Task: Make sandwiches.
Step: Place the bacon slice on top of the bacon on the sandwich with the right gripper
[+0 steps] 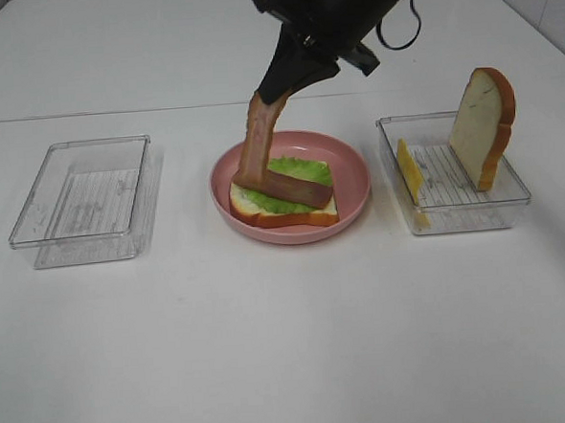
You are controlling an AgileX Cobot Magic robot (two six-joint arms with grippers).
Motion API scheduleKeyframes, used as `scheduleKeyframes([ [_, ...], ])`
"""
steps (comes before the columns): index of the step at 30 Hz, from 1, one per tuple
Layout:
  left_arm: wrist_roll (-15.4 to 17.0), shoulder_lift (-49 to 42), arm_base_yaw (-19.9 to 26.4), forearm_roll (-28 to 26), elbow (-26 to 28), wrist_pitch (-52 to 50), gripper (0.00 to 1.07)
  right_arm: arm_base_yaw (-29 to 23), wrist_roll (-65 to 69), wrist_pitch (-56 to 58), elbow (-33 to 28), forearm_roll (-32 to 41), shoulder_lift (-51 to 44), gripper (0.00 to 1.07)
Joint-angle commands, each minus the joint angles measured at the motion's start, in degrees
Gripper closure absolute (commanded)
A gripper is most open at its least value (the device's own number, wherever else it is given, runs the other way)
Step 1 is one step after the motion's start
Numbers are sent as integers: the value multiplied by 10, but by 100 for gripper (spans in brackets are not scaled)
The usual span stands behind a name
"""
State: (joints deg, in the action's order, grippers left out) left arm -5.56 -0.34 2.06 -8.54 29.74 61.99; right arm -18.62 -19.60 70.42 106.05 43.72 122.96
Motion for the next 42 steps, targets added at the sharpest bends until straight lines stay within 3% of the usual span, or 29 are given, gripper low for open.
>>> scheduleKeyframes([
  [1,3,-9,2,-2,-2,-3,9,-19,-28,11,-5,23,32,107],
  [10,3,-9,2,-3,-2,-3,9,-22,-32,-32,-5,2,76,107],
  [20,3,-9,2,-3,-2,-3,9,-22,-2,-138,-5,-132,79,107],
  [28,3,-9,2,-3,-2,-3,9,-22,18,-152,-5,-181,79,107],
  [36,3,-9,2,-3,-2,-3,9,-22,25,-148,-5,-184,79,107],
  [37,3,-9,2,-3,-2,-3,9,-22,25,-149,-5,-184,79,106],
  [38,3,-9,2,-3,-2,-3,9,-22,25,-152,-5,-183,79,91],
  [39,3,-9,2,-3,-2,-3,9,-22,25,-152,-5,-183,79,91],
  [40,3,-9,2,-3,-2,-3,9,-22,29,-157,-5,-183,79,65],
  [41,3,-9,2,-3,-2,-3,9,-22,34,-158,-5,-183,79,52],
  [42,3,-9,2,-3,-2,-3,9,-22,34,-158,-5,-183,79,52],
])
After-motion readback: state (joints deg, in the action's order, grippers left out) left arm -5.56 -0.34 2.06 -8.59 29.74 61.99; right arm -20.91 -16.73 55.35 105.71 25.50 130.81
